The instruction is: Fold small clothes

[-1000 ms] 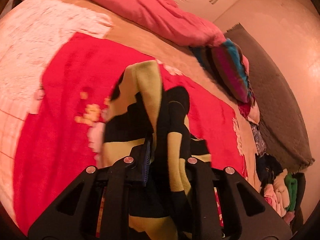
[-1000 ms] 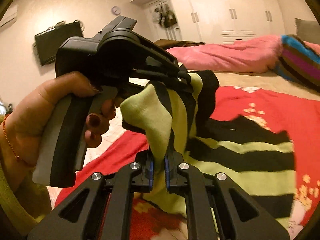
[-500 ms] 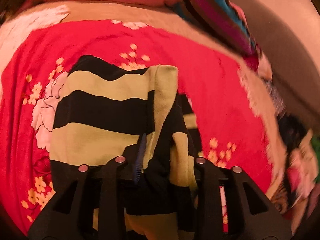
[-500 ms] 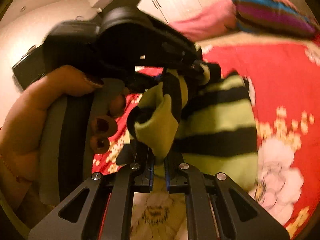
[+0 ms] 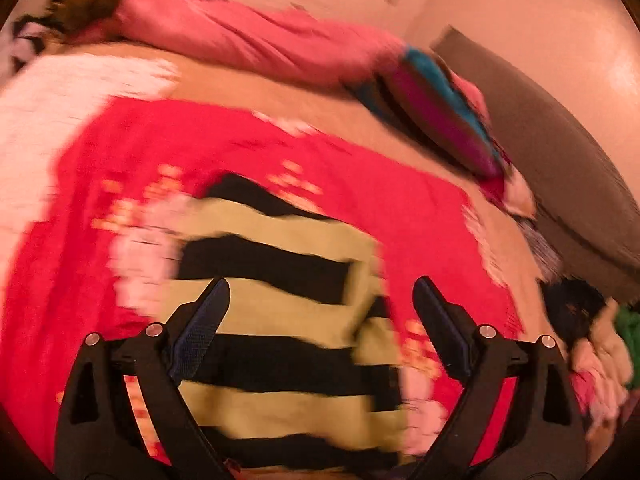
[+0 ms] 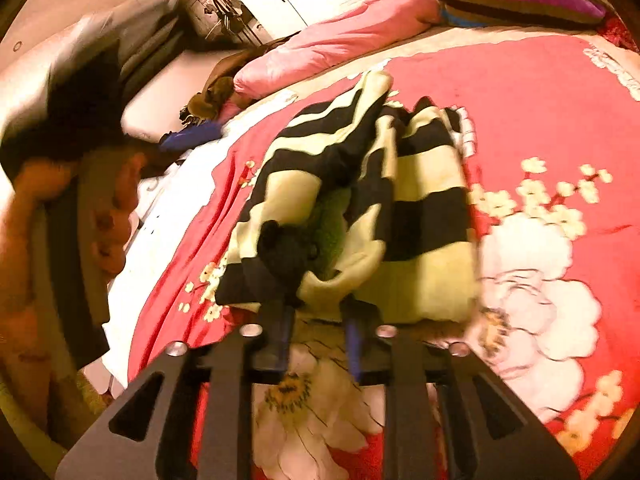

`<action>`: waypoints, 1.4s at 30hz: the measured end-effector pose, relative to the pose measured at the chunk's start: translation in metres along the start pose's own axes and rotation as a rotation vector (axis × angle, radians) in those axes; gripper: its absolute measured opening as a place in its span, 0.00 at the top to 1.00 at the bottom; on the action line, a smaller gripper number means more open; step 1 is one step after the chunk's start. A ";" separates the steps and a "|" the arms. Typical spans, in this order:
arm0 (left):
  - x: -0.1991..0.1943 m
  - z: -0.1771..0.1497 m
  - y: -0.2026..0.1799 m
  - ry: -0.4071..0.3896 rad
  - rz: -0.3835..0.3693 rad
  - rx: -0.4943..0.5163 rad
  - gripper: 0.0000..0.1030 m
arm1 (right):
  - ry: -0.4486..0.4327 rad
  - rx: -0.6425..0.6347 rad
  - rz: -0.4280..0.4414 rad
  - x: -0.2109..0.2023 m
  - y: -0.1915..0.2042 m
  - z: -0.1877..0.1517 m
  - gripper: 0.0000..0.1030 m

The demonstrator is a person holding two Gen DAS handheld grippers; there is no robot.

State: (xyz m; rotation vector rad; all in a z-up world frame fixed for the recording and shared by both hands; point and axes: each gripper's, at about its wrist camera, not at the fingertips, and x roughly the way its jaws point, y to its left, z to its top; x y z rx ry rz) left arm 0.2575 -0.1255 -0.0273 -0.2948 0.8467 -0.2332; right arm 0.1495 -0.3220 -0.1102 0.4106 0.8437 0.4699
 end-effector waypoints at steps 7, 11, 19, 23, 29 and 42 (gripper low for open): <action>-0.016 -0.040 0.081 -0.047 0.192 -0.122 0.15 | -0.066 0.024 -0.007 -0.030 -0.018 0.031 0.46; -0.007 -0.058 0.095 -0.019 0.212 -0.081 0.15 | -0.012 0.066 0.008 -0.008 -0.021 0.076 0.36; 0.008 -0.071 0.080 -0.014 0.138 0.049 0.15 | 0.121 0.124 -0.072 0.068 -0.036 0.125 0.36; 0.022 -0.076 0.073 0.030 0.105 0.076 0.15 | 0.162 0.097 -0.094 0.093 -0.034 0.130 0.54; 0.027 -0.080 0.063 0.045 0.058 0.114 0.16 | 0.099 -0.071 -0.085 0.073 -0.006 0.133 0.86; 0.028 -0.083 0.049 0.058 0.050 0.180 0.15 | 0.124 -0.086 -0.270 0.079 -0.051 0.125 0.86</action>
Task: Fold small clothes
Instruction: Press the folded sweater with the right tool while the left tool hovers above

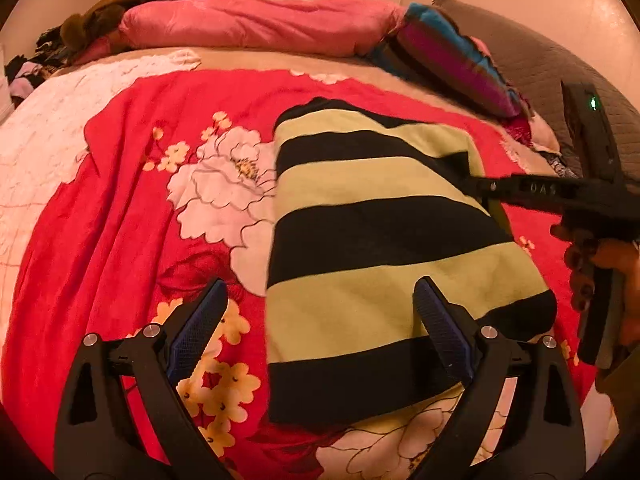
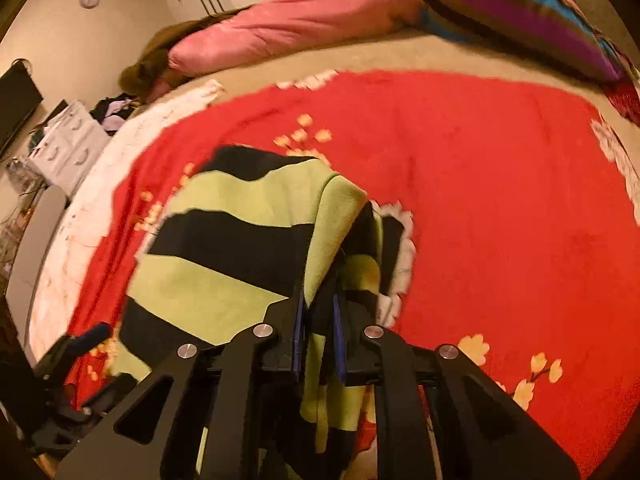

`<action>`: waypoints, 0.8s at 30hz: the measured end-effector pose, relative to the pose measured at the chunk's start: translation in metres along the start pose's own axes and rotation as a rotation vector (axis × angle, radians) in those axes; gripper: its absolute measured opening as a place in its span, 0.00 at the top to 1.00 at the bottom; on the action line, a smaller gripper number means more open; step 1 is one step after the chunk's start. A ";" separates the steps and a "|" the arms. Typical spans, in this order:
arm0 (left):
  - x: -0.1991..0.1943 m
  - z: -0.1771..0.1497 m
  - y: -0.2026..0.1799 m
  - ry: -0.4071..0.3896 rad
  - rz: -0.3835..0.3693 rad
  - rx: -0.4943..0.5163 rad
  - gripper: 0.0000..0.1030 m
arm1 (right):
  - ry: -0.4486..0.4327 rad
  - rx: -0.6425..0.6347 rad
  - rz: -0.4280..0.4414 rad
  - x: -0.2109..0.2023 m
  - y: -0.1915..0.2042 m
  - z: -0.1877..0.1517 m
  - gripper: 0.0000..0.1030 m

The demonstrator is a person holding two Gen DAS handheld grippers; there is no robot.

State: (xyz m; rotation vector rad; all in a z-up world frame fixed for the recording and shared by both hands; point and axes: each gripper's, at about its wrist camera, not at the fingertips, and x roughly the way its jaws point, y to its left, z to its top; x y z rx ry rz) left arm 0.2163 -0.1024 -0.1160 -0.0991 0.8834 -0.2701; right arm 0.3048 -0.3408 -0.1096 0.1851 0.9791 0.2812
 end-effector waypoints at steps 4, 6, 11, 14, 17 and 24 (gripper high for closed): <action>-0.001 0.001 0.005 -0.005 0.014 -0.014 0.15 | -0.054 0.038 0.002 -0.019 -0.005 -0.007 0.63; -0.003 0.002 0.006 -0.011 0.018 -0.015 0.15 | -0.088 0.059 0.032 -0.035 -0.005 -0.010 0.62; -0.007 0.002 0.004 -0.015 0.034 -0.005 0.15 | -0.138 -0.004 0.076 -0.074 0.011 -0.036 0.53; -0.007 0.003 0.003 -0.011 0.044 0.001 0.15 | -0.137 -0.055 0.100 -0.084 0.027 -0.052 0.53; -0.006 0.003 0.003 -0.007 0.055 0.005 0.15 | -0.126 -0.104 0.118 -0.083 0.043 -0.065 0.53; -0.002 0.001 0.007 0.013 0.072 -0.004 0.15 | 0.016 -0.101 0.033 -0.043 0.040 -0.088 0.83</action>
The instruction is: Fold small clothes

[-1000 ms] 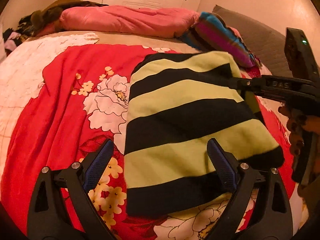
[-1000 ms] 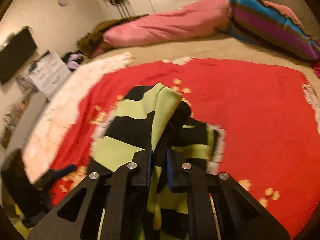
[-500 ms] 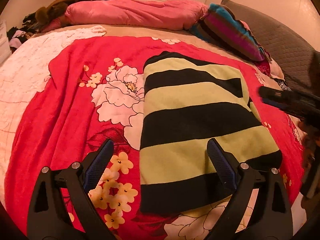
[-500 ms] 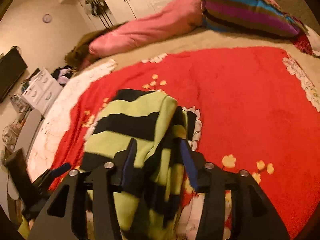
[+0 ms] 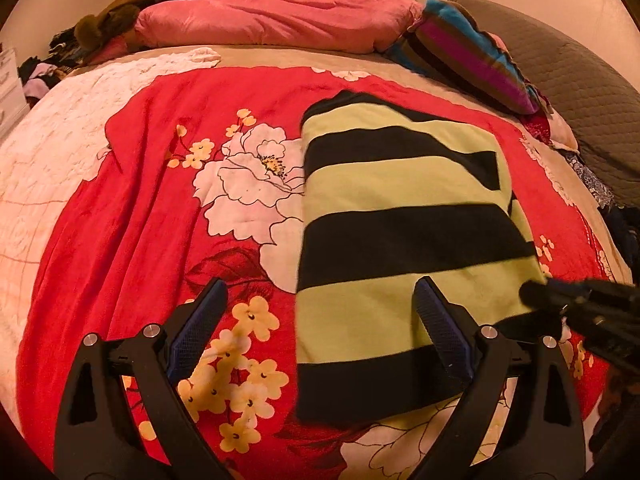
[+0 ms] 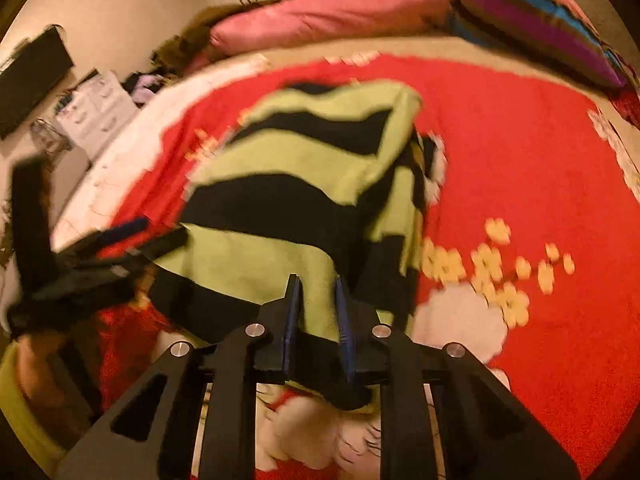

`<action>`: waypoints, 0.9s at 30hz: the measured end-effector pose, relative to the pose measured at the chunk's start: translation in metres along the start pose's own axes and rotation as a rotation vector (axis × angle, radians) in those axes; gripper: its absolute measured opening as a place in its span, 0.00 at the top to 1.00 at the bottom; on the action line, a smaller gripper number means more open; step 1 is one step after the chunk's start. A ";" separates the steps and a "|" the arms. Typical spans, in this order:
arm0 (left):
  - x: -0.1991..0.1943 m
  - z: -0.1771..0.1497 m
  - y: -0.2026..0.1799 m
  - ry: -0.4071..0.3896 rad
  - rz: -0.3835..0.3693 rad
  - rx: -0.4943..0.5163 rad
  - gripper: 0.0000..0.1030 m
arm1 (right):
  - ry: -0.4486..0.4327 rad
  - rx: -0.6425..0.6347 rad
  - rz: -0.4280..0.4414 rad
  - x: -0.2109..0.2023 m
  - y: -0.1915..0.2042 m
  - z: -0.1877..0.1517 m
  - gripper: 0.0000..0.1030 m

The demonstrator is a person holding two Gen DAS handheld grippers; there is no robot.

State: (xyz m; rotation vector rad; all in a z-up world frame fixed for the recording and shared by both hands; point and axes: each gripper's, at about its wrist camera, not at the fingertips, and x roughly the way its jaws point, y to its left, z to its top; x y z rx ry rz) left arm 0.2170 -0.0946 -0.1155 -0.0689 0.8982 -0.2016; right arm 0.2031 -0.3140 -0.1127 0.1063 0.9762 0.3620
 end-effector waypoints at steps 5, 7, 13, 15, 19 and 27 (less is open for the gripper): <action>0.003 -0.001 0.003 0.013 0.009 -0.009 0.15 | 0.018 0.036 -0.001 0.012 -0.007 -0.010 0.83; 0.002 0.000 0.003 0.010 0.008 -0.011 0.15 | 0.018 0.032 0.000 0.010 -0.006 -0.008 0.81; -0.002 0.002 0.001 -0.008 0.006 -0.003 0.15 | -0.043 0.055 0.026 -0.017 -0.011 0.000 0.64; -0.003 0.002 0.000 -0.010 0.007 -0.002 0.15 | -0.067 0.059 0.023 -0.026 -0.014 0.001 0.60; -0.004 0.002 0.000 -0.015 0.011 -0.001 0.15 | -0.113 0.091 0.009 -0.037 -0.023 0.008 0.50; -0.007 0.004 0.002 -0.030 0.024 -0.013 0.15 | -0.159 0.133 -0.012 -0.047 -0.036 0.018 0.34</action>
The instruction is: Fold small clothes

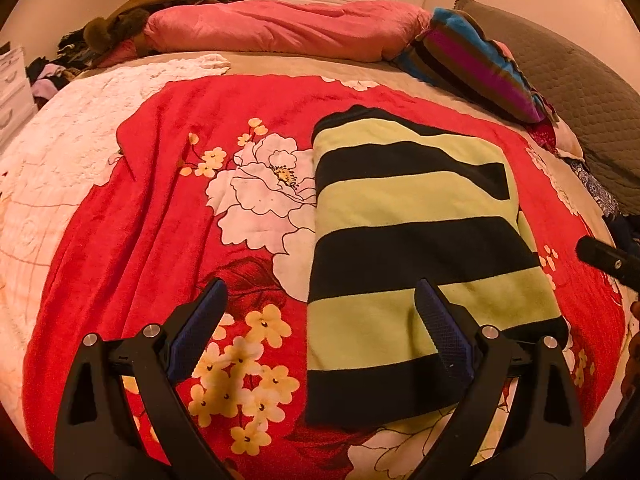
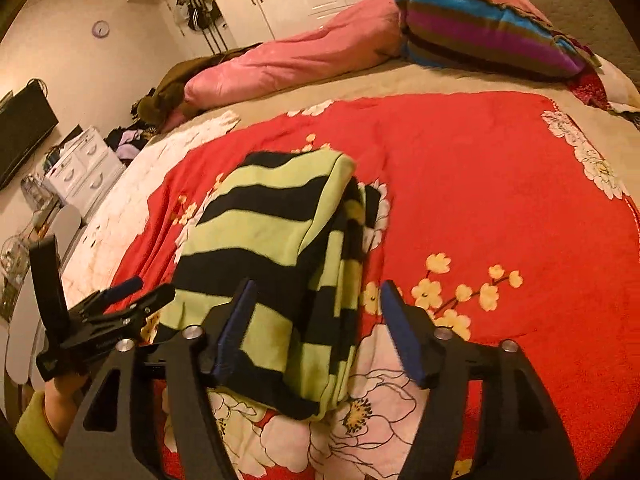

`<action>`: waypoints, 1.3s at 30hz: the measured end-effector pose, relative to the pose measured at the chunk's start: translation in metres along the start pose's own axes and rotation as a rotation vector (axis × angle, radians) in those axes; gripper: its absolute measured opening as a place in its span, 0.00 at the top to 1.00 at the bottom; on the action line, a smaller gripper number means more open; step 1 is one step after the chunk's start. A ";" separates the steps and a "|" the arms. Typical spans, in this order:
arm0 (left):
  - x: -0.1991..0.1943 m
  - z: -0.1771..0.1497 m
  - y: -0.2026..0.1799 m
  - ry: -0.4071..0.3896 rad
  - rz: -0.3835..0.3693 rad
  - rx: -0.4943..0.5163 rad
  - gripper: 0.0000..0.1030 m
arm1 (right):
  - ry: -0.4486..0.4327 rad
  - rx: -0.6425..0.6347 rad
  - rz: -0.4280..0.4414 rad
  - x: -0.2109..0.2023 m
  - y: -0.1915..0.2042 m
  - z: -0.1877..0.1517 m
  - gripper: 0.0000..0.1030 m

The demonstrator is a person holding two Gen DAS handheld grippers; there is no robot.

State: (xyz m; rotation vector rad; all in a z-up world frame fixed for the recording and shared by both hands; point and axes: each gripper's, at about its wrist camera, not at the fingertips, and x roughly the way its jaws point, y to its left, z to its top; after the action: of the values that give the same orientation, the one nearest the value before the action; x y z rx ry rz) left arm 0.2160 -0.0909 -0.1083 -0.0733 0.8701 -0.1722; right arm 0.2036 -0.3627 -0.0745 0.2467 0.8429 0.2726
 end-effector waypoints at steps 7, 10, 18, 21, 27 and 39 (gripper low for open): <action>-0.006 0.003 0.002 -0.027 0.005 -0.010 0.09 | -0.031 0.035 -0.015 -0.007 -0.009 0.005 0.15; -0.011 0.006 0.002 -0.047 0.002 -0.012 0.09 | -0.032 0.044 -0.030 -0.006 -0.012 0.006 0.09; -0.006 0.005 0.003 -0.030 0.015 -0.017 0.09 | -0.004 0.038 -0.040 0.010 -0.013 0.010 0.08; -0.003 0.004 0.003 -0.019 0.020 -0.013 0.09 | 0.011 0.031 -0.039 0.018 -0.012 0.012 0.08; 0.005 0.004 0.004 0.004 0.033 -0.015 0.09 | 0.042 0.016 -0.035 0.035 -0.007 0.012 0.08; 0.019 0.002 0.008 0.036 0.031 -0.029 0.09 | 0.126 0.023 -0.007 0.070 -0.015 0.007 0.19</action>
State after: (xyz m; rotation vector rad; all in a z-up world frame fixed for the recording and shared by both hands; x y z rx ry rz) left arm 0.2303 -0.0862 -0.1224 -0.0834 0.9096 -0.1323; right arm 0.2559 -0.3542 -0.1236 0.2501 0.9721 0.2743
